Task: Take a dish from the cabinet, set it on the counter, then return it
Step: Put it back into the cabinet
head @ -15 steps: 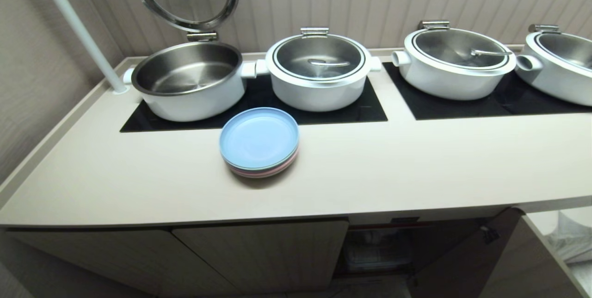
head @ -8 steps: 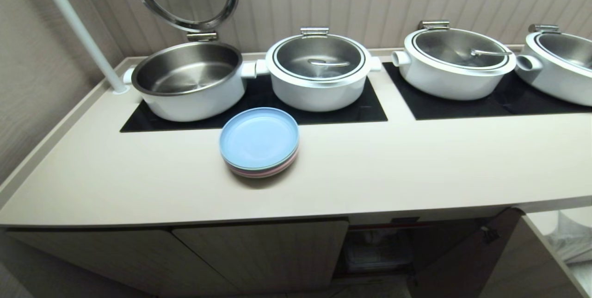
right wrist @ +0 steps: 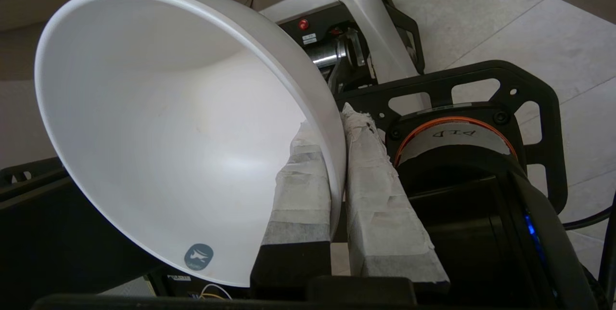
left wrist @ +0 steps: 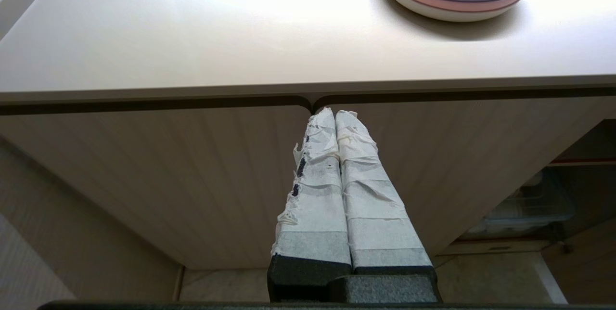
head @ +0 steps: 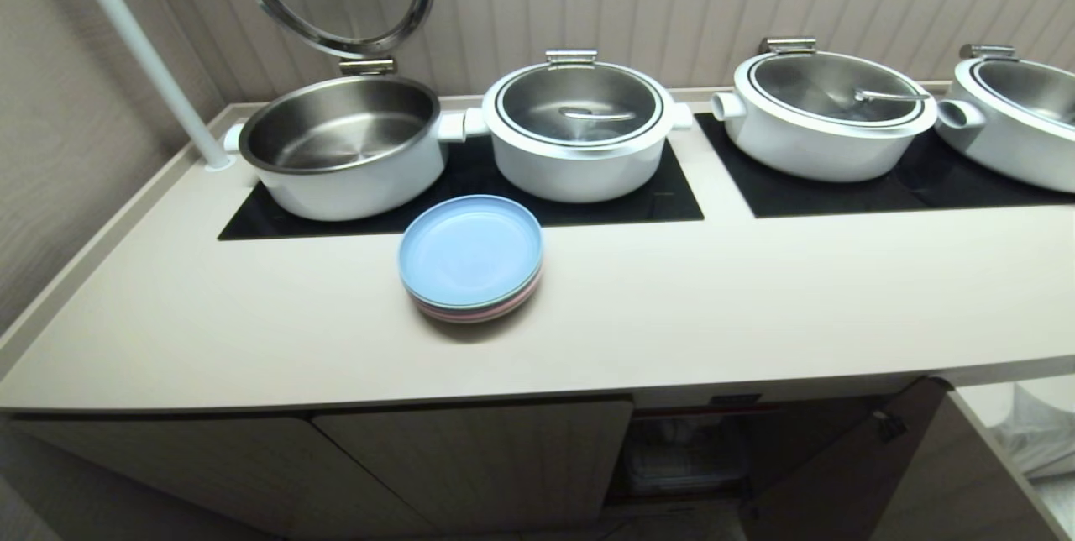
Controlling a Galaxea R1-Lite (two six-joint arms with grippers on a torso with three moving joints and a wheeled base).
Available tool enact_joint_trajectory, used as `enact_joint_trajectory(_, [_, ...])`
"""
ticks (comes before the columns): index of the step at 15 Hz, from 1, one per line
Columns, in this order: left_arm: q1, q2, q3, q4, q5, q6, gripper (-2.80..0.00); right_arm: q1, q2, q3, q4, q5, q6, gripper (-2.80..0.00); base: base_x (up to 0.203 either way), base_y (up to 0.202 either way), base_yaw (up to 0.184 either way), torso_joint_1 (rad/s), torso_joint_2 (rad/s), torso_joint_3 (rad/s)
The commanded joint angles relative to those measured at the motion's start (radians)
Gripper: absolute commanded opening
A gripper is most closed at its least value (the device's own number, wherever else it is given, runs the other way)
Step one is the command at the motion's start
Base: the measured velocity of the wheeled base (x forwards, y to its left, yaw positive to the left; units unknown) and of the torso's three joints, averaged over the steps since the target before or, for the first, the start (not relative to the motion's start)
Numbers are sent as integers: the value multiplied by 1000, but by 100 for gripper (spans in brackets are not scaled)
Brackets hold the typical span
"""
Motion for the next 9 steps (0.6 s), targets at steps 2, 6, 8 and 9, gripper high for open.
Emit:
enact_joint_trajectory(2, [0,0,0,0,0,0,-280,0,1,-5,6,1,-5,-280,0,0,0,0,0,0])
enact_joint_trajectory(6, [1,0,0,0,0,0,-280,-4,3,-3,6,3,6,-280,0,0,0,0,0,0])
enact_joint_trajectory(8, [0,0,0,0,0,0,-280,-5,3,-3,6,3,5,-280,0,0,0,0,0,0])
enact_joint_trajectory(9, [0,0,0,0,0,0,-280,-6,4,-3,6,3,3,-280,0,0,0,0,0,0])
